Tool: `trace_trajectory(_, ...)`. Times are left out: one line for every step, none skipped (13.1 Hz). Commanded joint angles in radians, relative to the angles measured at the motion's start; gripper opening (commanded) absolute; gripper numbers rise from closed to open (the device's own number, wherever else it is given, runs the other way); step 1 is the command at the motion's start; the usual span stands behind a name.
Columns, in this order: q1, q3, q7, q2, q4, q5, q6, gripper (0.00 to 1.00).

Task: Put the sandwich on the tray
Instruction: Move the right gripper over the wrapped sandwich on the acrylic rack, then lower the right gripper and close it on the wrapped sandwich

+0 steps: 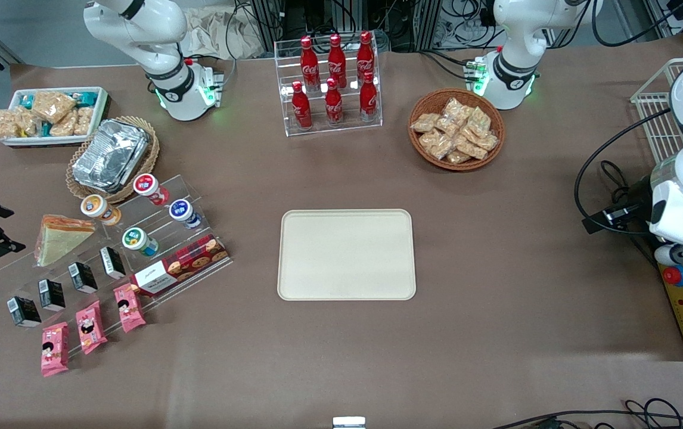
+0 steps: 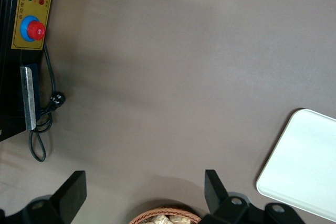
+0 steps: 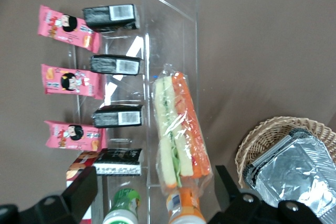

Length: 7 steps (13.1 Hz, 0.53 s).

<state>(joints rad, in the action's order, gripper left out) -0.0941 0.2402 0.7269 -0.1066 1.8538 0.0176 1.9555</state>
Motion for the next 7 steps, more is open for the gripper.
trace_trajectory(-0.021, -0.006, 0.014, 0.019, 0.091, 0.016, 0.089, 0.99)
trace_trajectory(-0.021, -0.007, 0.003, 0.021, 0.114, 0.016, 0.114, 0.99)
trace_trajectory(-0.024, -0.007, 0.002, 0.021, 0.131, 0.016, 0.123, 0.99)
trace_trajectory(-0.026, -0.007, 0.002, 0.021, 0.142, 0.016, 0.126, 0.99)
trace_trajectory(-0.027, -0.007, 0.002, 0.019, 0.145, 0.016, 0.129, 0.99)
trace_trajectory(-0.027, -0.007, 0.002, 0.016, 0.153, 0.018, 0.131, 0.99)
trace_trajectory(-0.027, -0.009, 0.002, 0.013, 0.162, 0.018, 0.138, 0.99)
